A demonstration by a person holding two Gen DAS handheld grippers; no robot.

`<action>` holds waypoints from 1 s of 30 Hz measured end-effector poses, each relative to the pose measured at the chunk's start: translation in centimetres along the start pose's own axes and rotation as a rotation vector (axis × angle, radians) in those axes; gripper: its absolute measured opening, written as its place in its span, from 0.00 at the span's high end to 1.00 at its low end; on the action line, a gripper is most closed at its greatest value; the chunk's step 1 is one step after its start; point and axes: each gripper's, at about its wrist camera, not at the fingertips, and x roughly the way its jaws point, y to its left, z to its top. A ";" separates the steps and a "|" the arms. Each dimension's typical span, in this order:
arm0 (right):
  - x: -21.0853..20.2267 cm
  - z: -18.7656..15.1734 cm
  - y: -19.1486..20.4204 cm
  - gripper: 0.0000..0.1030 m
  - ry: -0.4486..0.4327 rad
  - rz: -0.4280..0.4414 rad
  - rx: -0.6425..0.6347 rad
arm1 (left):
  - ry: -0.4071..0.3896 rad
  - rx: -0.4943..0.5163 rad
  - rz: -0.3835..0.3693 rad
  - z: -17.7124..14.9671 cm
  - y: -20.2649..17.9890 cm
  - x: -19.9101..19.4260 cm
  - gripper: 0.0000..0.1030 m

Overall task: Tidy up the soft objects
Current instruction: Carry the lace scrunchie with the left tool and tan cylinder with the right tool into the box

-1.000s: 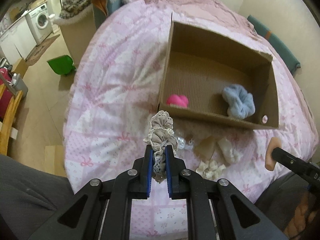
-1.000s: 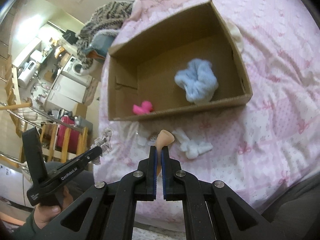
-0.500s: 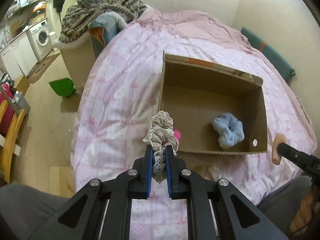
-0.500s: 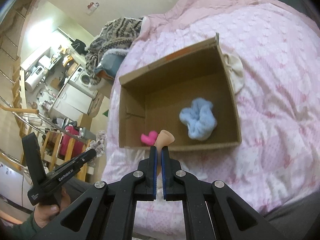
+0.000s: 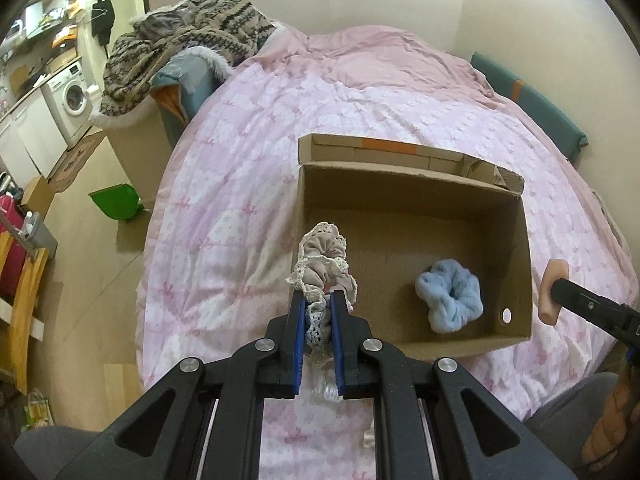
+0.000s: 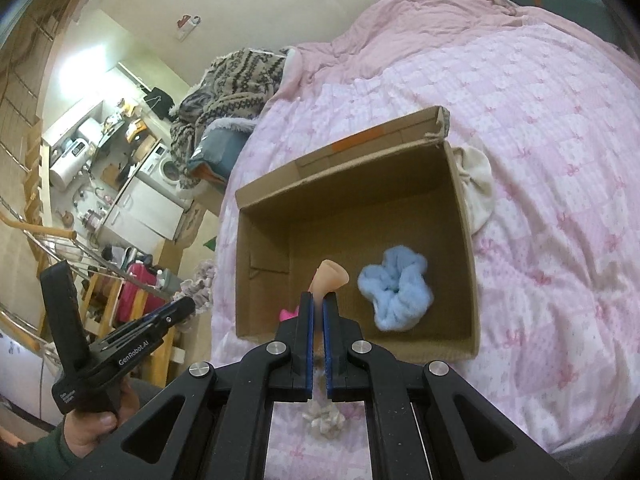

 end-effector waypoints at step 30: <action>8.4 1.3 -3.4 0.94 0.092 -0.106 -0.017 | 0.075 0.080 -0.040 1.7 -2.9 10.6 0.89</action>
